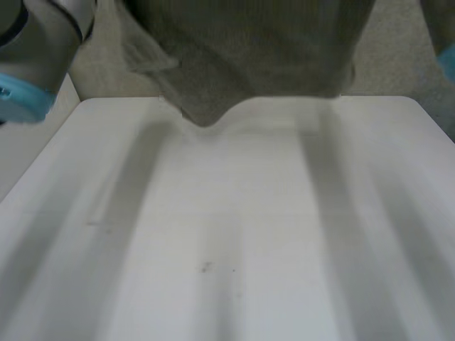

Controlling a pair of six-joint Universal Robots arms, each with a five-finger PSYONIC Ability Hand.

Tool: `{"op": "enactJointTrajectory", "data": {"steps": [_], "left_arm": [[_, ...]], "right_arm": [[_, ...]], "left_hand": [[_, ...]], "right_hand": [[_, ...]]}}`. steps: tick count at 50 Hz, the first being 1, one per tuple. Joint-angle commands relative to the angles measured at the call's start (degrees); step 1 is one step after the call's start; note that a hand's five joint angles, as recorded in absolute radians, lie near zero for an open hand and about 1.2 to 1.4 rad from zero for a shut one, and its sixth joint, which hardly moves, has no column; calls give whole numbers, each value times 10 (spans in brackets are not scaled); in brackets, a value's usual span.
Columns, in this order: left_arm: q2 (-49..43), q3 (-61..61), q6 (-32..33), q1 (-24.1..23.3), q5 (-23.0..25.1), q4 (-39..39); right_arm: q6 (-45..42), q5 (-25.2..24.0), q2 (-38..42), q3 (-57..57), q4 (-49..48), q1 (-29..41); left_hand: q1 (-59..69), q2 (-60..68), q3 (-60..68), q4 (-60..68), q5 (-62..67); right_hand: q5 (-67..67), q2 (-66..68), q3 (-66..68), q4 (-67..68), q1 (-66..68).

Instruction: Fold the towel.

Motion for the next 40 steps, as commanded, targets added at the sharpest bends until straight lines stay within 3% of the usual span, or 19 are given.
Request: {"op": "enactJointTrajectory", "data": {"steps": [1, 7, 12, 17, 26, 28, 31, 33, 40], "left_arm": [[39, -261, 9, 19, 3, -88], [36, -386, 53, 31, 15, -60], [13, -493, 88, 38, 37, 45], [11, -533, 89, 38, 40, 112], [17, -546, 85, 37, 39, 134], [15, -550, 85, 37, 40, 135], [13, -555, 85, 37, 40, 137], [11, -568, 85, 37, 39, 151], [12, -601, 85, 38, 37, 208]], "right_arm": [[-11, -82, -37, 261, 145, -10], [-17, -115, -72, 438, 86, -20], [-58, -113, -86, 615, -23, -27], [-72, -114, -99, 691, -56, -26], [-65, -120, -138, 758, -97, -28], [-62, -118, -155, 774, -120, -32], [-61, -118, -159, 781, -131, -38], [-49, -117, -167, 791, -146, -49], [2, -117, -180, 802, -149, -70]], "left_hand": [[109, 102, 103, 102, 106], [109, 102, 103, 102, 106], [109, 102, 103, 102, 106], [109, 102, 103, 102, 106], [100, 94, 94, 94, 98], [-5, -12, -11, -12, -8], [-56, -63, -62, -63, -58], [-200, -207, -206, -207, -202], [-251, -258, -257, -258, -254]], "right_hand": [[23, 34, 34, 29, 35], [23, 34, 34, 29, 35], [23, 34, 34, 29, 35], [23, 34, 34, 29, 35], [23, 34, 34, 29, 35], [23, 34, 34, 29, 35], [23, 34, 34, 29, 35], [23, 34, 34, 29, 35], [23, 34, 34, 29, 35]]}}
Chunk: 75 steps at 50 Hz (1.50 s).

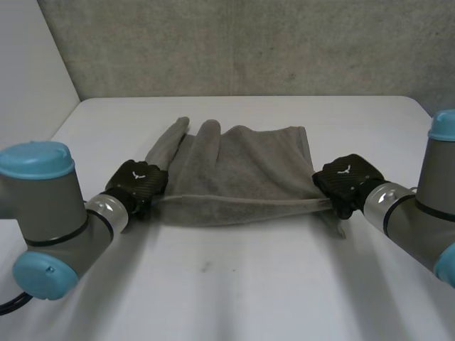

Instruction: Fold the towel.

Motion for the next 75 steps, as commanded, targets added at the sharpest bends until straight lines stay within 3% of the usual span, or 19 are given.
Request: {"op": "enactJointTrajectory", "data": {"steps": [1, 17, 29, 41, 52, 59, 70, 75], "left_arm": [[0, -39, 0, 1, -4, 67], [-24, -56, 8, 42, -7, 163], [-27, -62, 7, 48, -6, 153], [53, -109, -20, 56, -2, 105], [4, -101, -24, 58, 1, 105], [-21, -83, -23, 57, 2, 109], [-69, -25, -21, 56, 1, 112], [-86, 4, -20, 56, -4, 114]], "right_arm": [[60, -1, -15, 14, -9, -33], [65, -4, -28, 29, -13, -75], [66, -4, -34, 33, -15, -74], [64, -5, -34, 42, -31, -74], [62, -5, -28, 50, -34, -69], [61, -5, -27, 50, -38, -69], [61, -5, -25, 50, -45, -72], [61, -5, -25, 49, -48, -74]], "left_hand": [[1, 3, 1, 1, 2], [8, 10, 7, 8, 9], [25, 26, 24, 25, 25], [-54, -52, -55, -54, -54], [-202, -200, -203, -202, -201], [-211, -209, -211, -211, -210], [-101, -100, -102, -101, -101], [199, 201, 198, 199, 199]], "right_hand": [[23, 34, 34, 29, 36], [23, 34, 34, 29, 36], [23, 34, 34, 29, 36], [23, 34, 34, 29, 36], [23, 34, 34, 29, 36], [23, 34, 34, 29, 36], [23, 34, 34, 29, 36], [23, 34, 34, 29, 36]]}}
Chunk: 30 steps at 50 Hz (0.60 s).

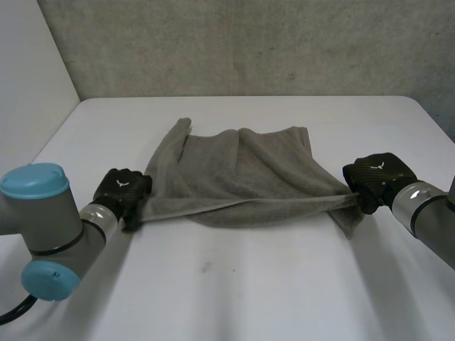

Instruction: Fold the towel.

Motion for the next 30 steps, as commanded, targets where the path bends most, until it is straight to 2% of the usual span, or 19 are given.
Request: {"op": "enactJointTrajectory", "data": {"steps": [1, 2, 5, 8, 14, 16, 25, 27, 30], "left_arm": [[-22, 35, 1, 0, -4, 3], [-22, 38, 1, 1, -6, 4], [-12, 37, -3, 2, -6, 4], [11, 28, -5, 3, -7, 4], [44, 3, -6, 3, -6, 7], [63, -9, -6, 3, -5, 8], [83, -27, -1, 7, -8, 8], [87, -28, 0, 21, -9, 3], [92, -28, 1, 31, -9, 1]], "right_arm": [[0, 0, 0, -1, -5, -3], [0, 0, 0, -1, -5, -3], [4, 0, 5, 0, -7, -3], [9, -2, 20, 0, -9, -2], [31, -8, 47, 0, -9, 1], [64, -9, 62, -4, -8, 0], [123, -10, 67, -4, -9, -2], [141, -11, 66, 0, -10, -2], [152, -10, 66, 0, -10, -2]], "left_hand": [[296, 296, 297, 302, 303], [366, 366, 367, 372, 373], [442, 442, 443, 448, 449], [461, 461, 462, 466, 467], [461, 461, 462, 467, 467], [461, 461, 462, 467, 467], [461, 461, 462, 467, 467], [461, 461, 462, 467, 467], [461, 461, 462, 467, 467]], "right_hand": [[23, 34, 34, 29, 36], [23, 34, 34, 29, 36], [23, 34, 34, 29, 36], [23, 34, 34, 29, 36], [23, 34, 34, 29, 36], [23, 34, 34, 29, 36], [21, 33, 33, 28, 35], [-92, -81, -81, -86, -79], [-120, -109, -108, -113, -107]]}}
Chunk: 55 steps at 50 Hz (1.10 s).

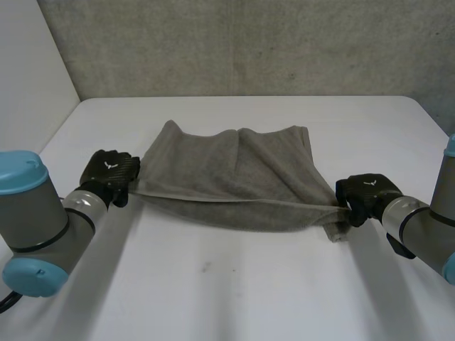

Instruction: Fold the towel.

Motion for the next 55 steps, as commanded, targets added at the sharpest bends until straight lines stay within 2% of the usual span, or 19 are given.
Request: {"op": "enactJointTrajectory", "data": {"steps": [1, 5, 12, 27, 40, 44, 46, 47, 49, 50, 51, 52, 53, 55], "left_arm": [[16, -1, 2, 32, -3, -7], [41, -2, 1, 52, -1, -11], [76, -3, -3, 84, 2, -26], [86, -8, -4, 90, 5, -41], [86, -6, -3, 110, 6, -41], [85, -7, -3, 110, 6, -41], [85, -7, -4, 110, 6, -41], [85, -7, -4, 110, 6, -41], [85, -8, -4, 110, 6, -41], [85, -8, -4, 110, 6, -41], [85, -8, -4, 110, 6, -41], [85, -8, -4, 110, 6, -41], [85, -8, -4, 110, 6, -41], [85, -9, -4, 110, 6, -41]], "right_arm": [[51, 0, -3, 5, -2, 1], [88, 1, -4, 5, -1, 4], [102, 2, -2, 5, -2, 8], [136, 10, 33, -4, -7, 71], [136, 18, 53, -4, -35, 92], [134, 27, 58, -5, -42, 94], [133, 40, 63, -7, -57, 95], [133, 40, 63, -7, -57, 95], [134, 54, 69, -11, -76, 95], [134, 54, 69, -12, -76, 95], [136, 62, 70, -12, -84, 95], [136, 62, 70, -12, -84, 95], [136, 70, 70, -15, -90, 95], [136, 78, 68, -18, -92, 94]], "left_hand": [[119, 104, 104, 103, 113], [119, 104, 104, 103, 113], [119, 104, 104, 103, 113], [119, 104, 104, 103, 113], [119, 104, 104, 103, 113], [119, 104, 104, 103, 113], [119, 104, 104, 103, 113], [119, 104, 104, 103, 113], [119, 104, 104, 103, 113], [119, 104, 104, 103, 113], [119, 104, 104, 103, 113], [119, 104, 104, 103, 113], [119, 104, 104, 103, 113], [119, 104, 104, 103, 113]], "right_hand": [[-156, -145, -144, -149, -143], [-272, -261, -260, -266, -259], [-402, -391, -390, -395, -389], [-442, -431, -431, -436, -429], [-459, -448, -448, -453, -446], [-434, -423, -422, -427, -421], [-347, -336, -335, -340, -334], [-346, -335, -335, -340, -333], [-179, -168, -168, -173, -166], [-178, -167, -167, -172, -165], [-58, -47, -47, -52, -45], [-57, -46, -46, -51, -44], [22, 33, 34, 29, 35], [23, 34, 35, 30, 36]]}}
